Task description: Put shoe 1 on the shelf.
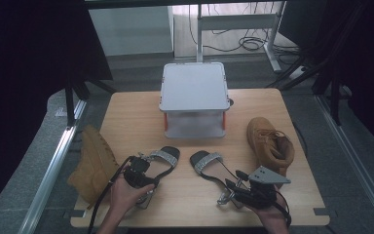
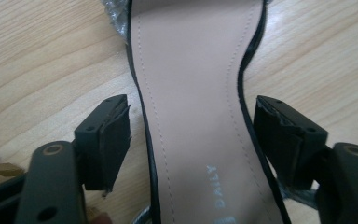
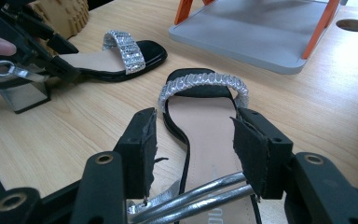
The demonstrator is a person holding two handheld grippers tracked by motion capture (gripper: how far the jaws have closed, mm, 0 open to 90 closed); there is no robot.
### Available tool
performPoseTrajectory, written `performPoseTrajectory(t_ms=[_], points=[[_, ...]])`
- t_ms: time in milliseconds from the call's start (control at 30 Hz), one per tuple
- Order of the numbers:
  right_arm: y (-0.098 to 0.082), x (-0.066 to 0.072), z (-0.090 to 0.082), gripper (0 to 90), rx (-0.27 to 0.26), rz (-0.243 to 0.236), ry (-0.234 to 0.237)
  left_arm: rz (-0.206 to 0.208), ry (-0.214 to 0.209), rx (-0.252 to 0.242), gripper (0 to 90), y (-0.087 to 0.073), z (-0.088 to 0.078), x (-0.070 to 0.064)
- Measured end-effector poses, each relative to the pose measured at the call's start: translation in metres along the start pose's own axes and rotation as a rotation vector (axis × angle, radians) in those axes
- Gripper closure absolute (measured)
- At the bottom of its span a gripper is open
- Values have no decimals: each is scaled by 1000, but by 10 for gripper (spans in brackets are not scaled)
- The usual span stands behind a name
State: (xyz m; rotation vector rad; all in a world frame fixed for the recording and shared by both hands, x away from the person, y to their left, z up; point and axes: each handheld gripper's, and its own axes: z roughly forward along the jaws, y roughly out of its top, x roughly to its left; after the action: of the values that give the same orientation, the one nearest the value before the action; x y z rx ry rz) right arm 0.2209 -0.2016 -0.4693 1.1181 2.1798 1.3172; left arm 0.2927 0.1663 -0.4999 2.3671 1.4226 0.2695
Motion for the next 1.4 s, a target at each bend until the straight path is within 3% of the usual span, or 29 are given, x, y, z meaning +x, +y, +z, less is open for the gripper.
performPoseTrajectory(t_ms=[200, 367, 467, 600, 667, 867, 1133, 1400], points=[[1, 2, 3, 495, 6, -8, 3, 2, -2, 40, 334, 3, 6, -2], [12, 5, 11, 495, 20, -34, -3, -2, 15, 46, 357, 3, 8, -4], [24, 6, 22, 463, 83, -69, -24, -12, 21, 47, 363, 3, 9, -4], [37, 7, 46, 393, 251, -118, -40, -21, 35, 40, 370, 2, 9, -6], [38, 4, 62, 366, 346, -136, -61, -25, 35, 34, 373, 2, 9, -6], [32, -3, 89, 296, 517, -139, -98, -37, 34, 30, 378, 1, 9, -6], [25, -8, 102, 273, 633, -126, -88, -46, 39, 24, 383, 1, 9, -6], [21, -12, 109, 373, 685, -121, -60, -50, 38, 24, 380, 1, 9, -6]])
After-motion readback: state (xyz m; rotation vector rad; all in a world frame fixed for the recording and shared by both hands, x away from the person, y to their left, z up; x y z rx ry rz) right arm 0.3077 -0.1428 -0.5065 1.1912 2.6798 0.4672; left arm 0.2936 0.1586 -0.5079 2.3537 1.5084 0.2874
